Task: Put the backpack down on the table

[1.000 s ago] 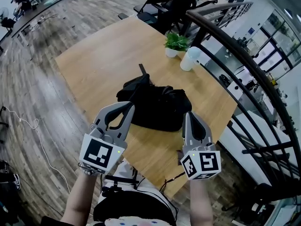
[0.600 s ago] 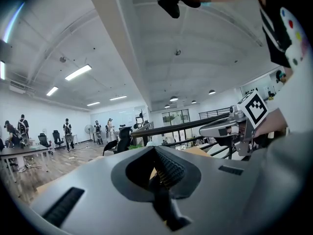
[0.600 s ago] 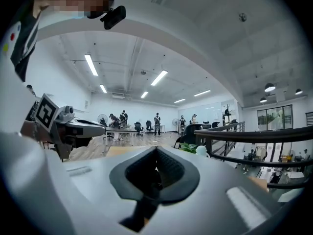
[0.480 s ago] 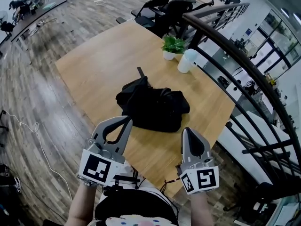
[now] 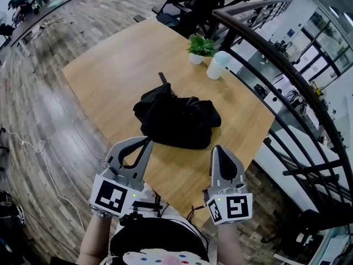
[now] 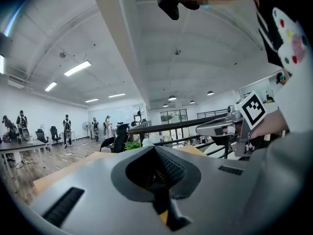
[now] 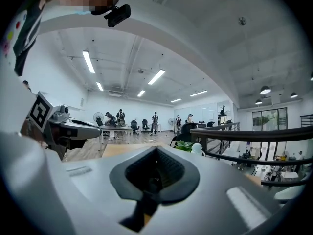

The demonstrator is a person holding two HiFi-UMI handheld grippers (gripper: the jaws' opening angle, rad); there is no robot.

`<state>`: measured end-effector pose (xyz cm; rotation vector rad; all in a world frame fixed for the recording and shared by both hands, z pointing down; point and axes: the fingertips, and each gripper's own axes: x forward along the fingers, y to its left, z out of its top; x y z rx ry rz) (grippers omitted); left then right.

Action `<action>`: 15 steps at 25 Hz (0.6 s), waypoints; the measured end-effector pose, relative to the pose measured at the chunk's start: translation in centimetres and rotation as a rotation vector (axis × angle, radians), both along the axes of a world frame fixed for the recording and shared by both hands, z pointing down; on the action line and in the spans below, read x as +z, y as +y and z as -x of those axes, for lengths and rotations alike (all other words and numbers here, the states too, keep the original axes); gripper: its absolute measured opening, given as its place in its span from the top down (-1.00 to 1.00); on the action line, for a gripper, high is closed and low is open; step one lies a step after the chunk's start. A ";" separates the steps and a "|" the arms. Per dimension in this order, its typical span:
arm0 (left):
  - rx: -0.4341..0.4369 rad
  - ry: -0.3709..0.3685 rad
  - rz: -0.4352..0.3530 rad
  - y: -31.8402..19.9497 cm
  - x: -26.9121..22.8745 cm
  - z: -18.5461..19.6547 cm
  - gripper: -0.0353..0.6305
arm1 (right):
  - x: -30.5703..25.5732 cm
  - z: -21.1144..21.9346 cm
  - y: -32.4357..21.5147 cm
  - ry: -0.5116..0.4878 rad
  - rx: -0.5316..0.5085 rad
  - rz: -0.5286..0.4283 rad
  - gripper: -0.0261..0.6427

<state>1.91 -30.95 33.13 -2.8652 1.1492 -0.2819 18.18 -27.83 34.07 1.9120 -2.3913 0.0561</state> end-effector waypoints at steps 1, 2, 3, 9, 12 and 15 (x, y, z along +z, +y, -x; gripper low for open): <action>-0.001 -0.003 -0.005 0.0 0.0 0.0 0.88 | 0.1 0.0 0.0 -0.001 -0.001 0.004 0.89; 0.000 -0.006 -0.008 0.0 0.0 -0.1 0.88 | 0.2 0.0 0.0 -0.001 -0.003 0.008 0.89; 0.001 -0.007 -0.009 0.1 0.1 -0.1 0.88 | 0.4 0.1 0.0 -0.001 -0.004 0.012 0.89; -0.007 -0.011 0.010 0.0 0.6 0.0 0.88 | 0.7 0.7 0.1 0.002 -0.028 0.030 0.89; -0.003 -0.014 0.022 0.0 0.9 -0.1 0.88 | 0.7 0.8 0.0 -0.002 -0.034 0.035 0.89; -0.002 -0.016 0.027 0.0 1.0 -0.2 0.88 | 0.7 0.7 -0.1 -0.011 -0.034 0.039 0.89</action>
